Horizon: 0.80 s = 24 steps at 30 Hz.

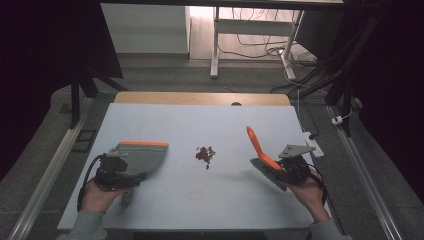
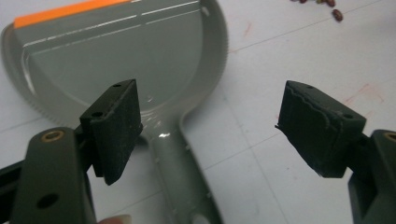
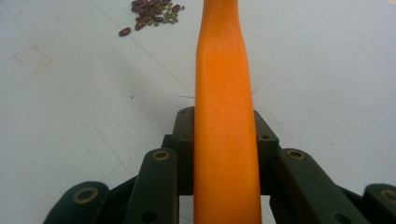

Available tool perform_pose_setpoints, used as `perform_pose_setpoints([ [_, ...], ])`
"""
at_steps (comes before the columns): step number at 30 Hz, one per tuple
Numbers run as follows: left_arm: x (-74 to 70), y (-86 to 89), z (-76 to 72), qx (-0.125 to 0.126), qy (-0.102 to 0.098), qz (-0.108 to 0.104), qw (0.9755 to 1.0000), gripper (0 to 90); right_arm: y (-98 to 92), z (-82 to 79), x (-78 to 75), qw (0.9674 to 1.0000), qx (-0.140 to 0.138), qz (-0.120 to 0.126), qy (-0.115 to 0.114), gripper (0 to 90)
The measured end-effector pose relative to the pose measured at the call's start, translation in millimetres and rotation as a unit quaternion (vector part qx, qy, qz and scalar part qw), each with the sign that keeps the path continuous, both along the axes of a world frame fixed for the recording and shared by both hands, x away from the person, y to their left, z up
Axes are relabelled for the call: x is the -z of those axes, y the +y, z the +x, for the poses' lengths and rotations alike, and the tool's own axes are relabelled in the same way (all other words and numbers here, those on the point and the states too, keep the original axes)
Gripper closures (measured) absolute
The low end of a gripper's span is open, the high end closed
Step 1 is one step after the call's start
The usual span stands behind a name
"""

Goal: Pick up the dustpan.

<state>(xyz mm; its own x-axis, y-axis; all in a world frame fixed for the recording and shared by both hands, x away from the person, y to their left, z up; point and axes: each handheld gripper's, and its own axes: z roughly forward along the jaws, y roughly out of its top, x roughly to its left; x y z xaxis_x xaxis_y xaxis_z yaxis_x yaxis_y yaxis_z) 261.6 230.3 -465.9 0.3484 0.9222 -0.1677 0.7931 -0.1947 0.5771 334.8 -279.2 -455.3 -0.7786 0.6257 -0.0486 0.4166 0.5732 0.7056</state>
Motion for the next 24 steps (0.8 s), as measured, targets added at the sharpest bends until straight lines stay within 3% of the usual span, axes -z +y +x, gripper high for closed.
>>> perform_pose_setpoints([
  [5, 7.1, 5.8, -2.4, -0.01, 0.022, -0.01, 0.9997, 21.3, 1.4, 0.6, 1.9, 1.0, -0.003, -0.005, 0.0, 70.8],
  [13, 21.0, 8.8, 0.4, -0.036, 0.048, -0.007, 0.9982, 19.0, -0.2, -0.3, 0.0, 1.0, 0.0, 0.001, 0.0, 70.8],
  [20, 32.6, 10.1, 4.8, -0.035, 0.069, -0.022, 0.9967, 19.4, -0.4, 0.1, 1.1, 1.0, 0.0, -0.001, 0.0, 70.7],
  [24, 36.3, 9.3, 6.3, -0.039, 0.07, -0.023, 0.9965, 19.3, 0.3, 0.0, 1.1, 1.0, 0.0, -0.001, 0.0, 70.8],
])
